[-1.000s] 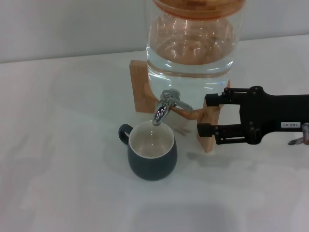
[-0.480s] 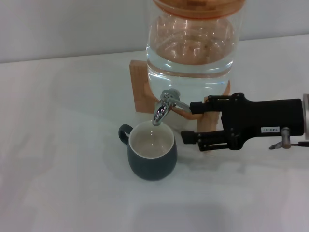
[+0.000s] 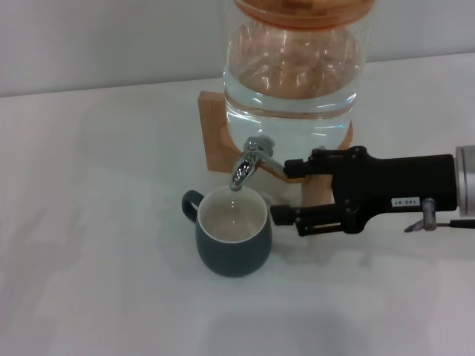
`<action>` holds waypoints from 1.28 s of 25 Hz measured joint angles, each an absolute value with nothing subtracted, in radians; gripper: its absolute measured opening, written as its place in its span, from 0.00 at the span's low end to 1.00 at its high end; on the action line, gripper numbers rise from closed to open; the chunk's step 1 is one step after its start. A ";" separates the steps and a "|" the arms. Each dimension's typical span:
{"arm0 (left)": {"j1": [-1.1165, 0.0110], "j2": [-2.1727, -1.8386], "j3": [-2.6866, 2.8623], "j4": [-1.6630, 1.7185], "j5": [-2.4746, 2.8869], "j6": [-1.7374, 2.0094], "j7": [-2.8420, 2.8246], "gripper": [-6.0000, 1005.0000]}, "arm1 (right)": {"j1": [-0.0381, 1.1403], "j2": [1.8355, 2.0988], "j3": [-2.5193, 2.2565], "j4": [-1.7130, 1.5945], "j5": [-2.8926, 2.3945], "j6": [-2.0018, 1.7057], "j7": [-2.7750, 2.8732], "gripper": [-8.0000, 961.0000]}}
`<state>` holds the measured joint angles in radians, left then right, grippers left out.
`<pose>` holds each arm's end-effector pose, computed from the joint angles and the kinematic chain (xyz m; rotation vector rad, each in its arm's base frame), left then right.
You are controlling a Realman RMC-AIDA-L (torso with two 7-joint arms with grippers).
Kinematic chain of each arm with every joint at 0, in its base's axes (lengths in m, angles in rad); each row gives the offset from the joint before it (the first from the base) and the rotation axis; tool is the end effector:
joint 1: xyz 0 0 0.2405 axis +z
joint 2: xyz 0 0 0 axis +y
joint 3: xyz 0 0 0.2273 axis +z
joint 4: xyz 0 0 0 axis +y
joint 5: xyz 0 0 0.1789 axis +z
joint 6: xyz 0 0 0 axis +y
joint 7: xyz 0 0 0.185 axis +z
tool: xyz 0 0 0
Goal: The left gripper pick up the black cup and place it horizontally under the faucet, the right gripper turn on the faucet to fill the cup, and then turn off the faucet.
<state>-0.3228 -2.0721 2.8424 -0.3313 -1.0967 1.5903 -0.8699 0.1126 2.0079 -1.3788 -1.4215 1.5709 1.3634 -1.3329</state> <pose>-0.3099 0.2766 0.0618 -1.7369 -0.7115 -0.9543 0.1486 0.2635 0.0067 -2.7347 0.5070 0.6916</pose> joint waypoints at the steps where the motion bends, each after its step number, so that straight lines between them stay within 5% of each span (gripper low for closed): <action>1: -0.323 -2.072 2.842 -0.331 -1.097 1.590 -0.870 0.52 | 0.113 2.008 -1.382 -1.423 1.571 1.365 -1.333 0.83; 32: -0.320 -2.073 2.842 -0.331 -1.084 1.574 -0.859 0.52 | 0.108 2.005 -1.374 -1.456 1.564 1.386 -1.331 0.83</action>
